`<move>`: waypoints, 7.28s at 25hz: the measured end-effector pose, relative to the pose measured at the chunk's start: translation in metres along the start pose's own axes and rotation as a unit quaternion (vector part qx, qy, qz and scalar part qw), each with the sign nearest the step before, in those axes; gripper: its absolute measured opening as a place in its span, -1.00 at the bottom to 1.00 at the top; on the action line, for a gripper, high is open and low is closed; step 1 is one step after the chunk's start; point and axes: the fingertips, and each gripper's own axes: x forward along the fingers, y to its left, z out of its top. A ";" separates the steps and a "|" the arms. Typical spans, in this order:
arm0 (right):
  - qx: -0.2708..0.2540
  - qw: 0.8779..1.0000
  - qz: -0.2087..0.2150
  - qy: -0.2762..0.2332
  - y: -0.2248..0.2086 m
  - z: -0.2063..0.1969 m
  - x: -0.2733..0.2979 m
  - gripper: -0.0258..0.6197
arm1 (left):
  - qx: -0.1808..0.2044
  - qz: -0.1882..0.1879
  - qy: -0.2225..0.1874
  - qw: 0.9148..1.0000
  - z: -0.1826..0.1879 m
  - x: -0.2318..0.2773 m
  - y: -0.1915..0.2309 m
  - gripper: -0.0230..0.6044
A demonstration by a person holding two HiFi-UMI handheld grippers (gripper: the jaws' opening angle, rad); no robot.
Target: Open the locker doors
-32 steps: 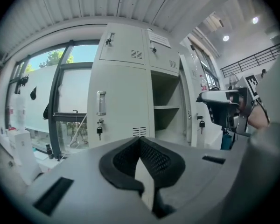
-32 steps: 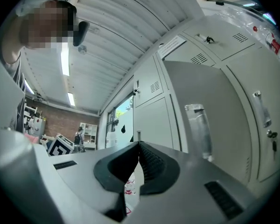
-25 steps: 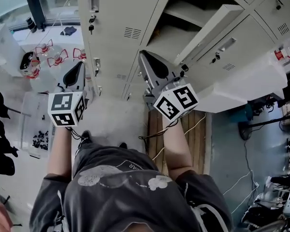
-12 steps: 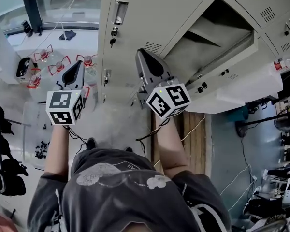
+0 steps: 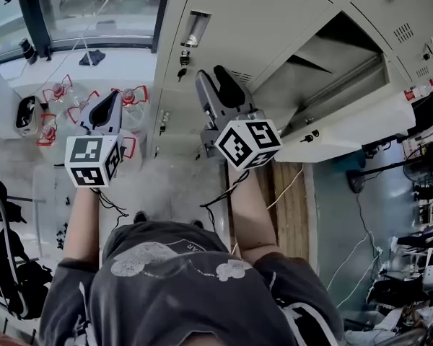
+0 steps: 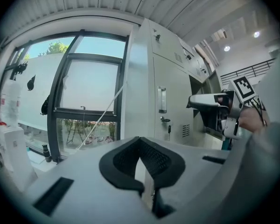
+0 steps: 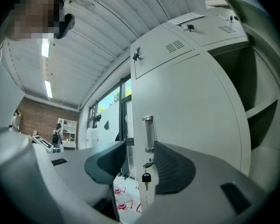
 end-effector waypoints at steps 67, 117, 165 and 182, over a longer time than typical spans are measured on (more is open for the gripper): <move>-0.040 0.997 0.050 0.042 0.036 0.022 0.001 -0.55 | -0.006 -0.095 0.036 0.995 -0.032 0.003 -0.020 -0.90; 0.003 0.986 0.167 -0.007 -0.040 0.065 -0.190 -0.29 | 0.032 -0.045 0.053 0.997 -0.019 -0.028 -0.222 -0.90; -0.028 0.994 -0.033 0.096 0.115 -0.199 -0.166 -0.19 | 0.000 0.046 0.066 0.997 -0.174 -0.173 -0.061 -0.90; -0.048 0.987 -0.050 0.148 0.023 -0.359 -0.035 -0.19 | -0.011 0.090 0.106 0.990 -0.267 -0.096 -0.011 -0.90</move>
